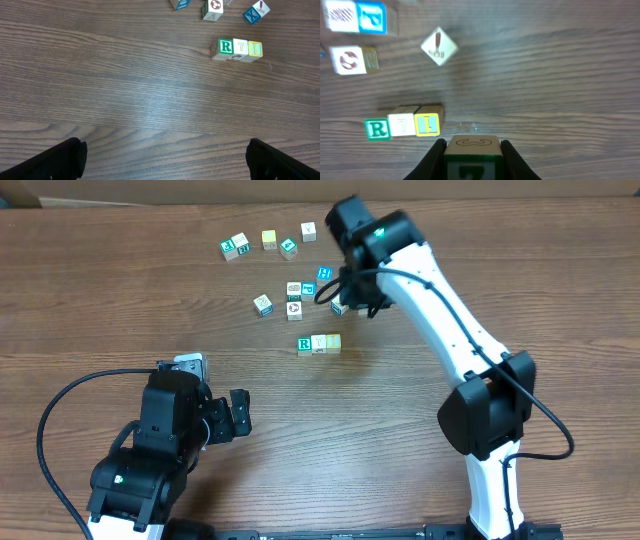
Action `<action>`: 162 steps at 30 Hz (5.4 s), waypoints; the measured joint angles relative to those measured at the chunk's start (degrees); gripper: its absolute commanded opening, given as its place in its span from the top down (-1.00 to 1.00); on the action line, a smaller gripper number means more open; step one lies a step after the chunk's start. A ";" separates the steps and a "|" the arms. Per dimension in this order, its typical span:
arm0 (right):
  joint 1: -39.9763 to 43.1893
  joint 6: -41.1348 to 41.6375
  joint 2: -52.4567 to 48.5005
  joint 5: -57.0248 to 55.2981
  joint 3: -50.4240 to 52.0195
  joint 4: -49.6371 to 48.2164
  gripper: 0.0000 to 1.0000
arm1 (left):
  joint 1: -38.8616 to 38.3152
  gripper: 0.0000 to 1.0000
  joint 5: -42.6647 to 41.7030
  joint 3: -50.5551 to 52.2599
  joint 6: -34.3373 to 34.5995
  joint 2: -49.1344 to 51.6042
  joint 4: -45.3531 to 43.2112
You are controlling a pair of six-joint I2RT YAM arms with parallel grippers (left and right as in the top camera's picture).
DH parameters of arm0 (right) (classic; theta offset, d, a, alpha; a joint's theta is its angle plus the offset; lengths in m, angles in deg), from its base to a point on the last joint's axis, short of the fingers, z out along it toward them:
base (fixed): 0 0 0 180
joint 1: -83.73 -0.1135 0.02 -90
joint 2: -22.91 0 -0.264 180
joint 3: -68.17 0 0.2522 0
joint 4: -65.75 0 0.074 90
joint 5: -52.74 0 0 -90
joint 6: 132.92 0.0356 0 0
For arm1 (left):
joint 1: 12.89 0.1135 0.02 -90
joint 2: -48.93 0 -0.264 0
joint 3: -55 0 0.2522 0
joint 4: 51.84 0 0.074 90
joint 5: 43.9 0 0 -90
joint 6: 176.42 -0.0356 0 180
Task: Form a horizontal line
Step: 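Carry the green 7 block left toward the I block, then lower the green 7 block beside the I block, then open the right gripper and raise it off the green 7 block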
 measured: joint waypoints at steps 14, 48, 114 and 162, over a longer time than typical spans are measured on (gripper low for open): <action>0.15 1.07 -0.02 1.60 15.39 -11.32 0.92 | 0.00 -0.99 -0.02 0.00 0.00 0.00 0.00; 2.80 -1.53 20.39 6.14 41.07 -36.28 0.93 | 0.00 -0.99 -0.02 0.00 0.00 0.00 0.02; 0.17 -4.31 8.00 8.55 41.24 -43.39 0.93 | 0.00 -0.99 -0.02 0.00 0.00 0.00 0.00; 0.17 -3.19 8.00 6.91 41.24 -45.03 0.36 | 0.00 -0.99 -0.02 0.00 0.00 0.00 0.02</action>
